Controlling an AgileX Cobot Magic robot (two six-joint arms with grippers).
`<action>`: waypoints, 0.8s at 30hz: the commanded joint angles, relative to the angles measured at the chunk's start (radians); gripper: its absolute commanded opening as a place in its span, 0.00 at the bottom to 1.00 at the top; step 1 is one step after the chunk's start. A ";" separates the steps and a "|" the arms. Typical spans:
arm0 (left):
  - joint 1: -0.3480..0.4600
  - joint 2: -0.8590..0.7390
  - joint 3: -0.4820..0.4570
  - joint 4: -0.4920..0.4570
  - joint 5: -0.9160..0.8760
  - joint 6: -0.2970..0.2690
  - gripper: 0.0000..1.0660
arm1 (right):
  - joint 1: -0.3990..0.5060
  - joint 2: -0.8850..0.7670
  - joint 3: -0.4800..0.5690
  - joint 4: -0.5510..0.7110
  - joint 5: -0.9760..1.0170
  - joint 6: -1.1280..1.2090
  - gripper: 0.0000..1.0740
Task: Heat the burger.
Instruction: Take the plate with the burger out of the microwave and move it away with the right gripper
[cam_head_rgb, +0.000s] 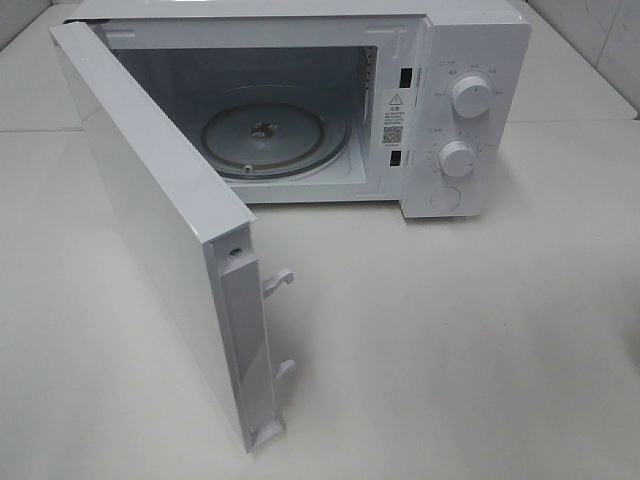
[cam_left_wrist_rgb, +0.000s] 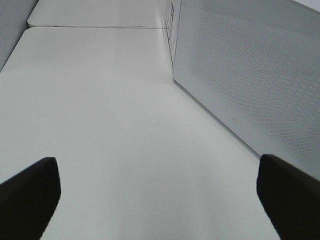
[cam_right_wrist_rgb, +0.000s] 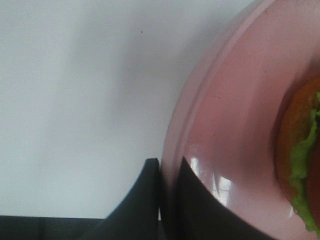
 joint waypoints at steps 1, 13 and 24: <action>0.004 -0.015 0.004 -0.003 -0.013 -0.007 0.94 | -0.057 0.041 -0.011 -0.063 -0.066 0.018 0.00; 0.004 -0.015 0.004 -0.003 -0.013 -0.007 0.94 | -0.123 0.232 -0.080 -0.106 -0.214 0.138 0.00; 0.004 -0.015 0.004 -0.003 -0.013 -0.007 0.94 | -0.120 0.424 -0.136 -0.082 -0.317 0.198 0.00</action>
